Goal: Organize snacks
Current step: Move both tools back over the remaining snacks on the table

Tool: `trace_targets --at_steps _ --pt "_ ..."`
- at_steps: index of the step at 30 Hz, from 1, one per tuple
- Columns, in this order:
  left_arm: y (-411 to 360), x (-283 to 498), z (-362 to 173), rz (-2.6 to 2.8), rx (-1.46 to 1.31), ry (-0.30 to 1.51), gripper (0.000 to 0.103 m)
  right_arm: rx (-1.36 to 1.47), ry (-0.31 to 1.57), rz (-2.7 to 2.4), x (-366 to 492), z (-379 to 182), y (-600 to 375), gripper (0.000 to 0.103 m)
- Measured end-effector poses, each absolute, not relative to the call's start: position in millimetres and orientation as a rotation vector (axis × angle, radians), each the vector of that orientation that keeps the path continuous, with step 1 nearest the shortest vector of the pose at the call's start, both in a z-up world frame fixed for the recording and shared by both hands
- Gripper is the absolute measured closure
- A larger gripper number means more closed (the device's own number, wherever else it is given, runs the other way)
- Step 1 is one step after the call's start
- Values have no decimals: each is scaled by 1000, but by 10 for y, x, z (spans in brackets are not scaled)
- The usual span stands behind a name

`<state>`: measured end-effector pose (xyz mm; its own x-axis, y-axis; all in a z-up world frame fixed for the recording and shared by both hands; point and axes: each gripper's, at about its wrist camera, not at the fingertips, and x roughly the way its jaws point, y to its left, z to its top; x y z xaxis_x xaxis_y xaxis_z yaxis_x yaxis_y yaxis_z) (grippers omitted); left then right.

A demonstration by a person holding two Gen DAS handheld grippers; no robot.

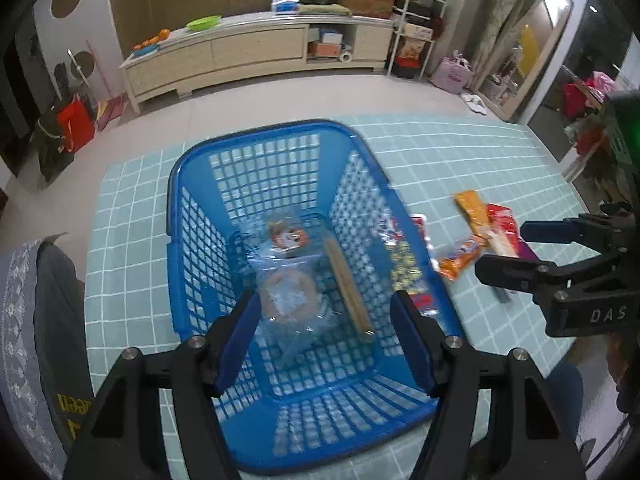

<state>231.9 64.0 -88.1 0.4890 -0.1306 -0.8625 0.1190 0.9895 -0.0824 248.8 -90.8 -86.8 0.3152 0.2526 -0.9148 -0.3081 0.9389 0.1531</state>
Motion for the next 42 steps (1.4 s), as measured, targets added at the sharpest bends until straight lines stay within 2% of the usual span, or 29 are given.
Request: trace_targets --at_steps 9,22,31,42 --pt "115 2106 -650 -209 48 1013 33 -26 1172 345 2170 -663 -1353 13" --pt "-806 2166 -698 -282 151 1015 33 72 1168 291 2115 -701 -2182 13" --pt "-1289 2213 -1043 -228 287 1016 33 90 1173 271 2199 -965 -2557 13" --pt "-1455 2438 -1680 -114 351 1062 33 81 1201 283 2416 -1474 -2715 13"
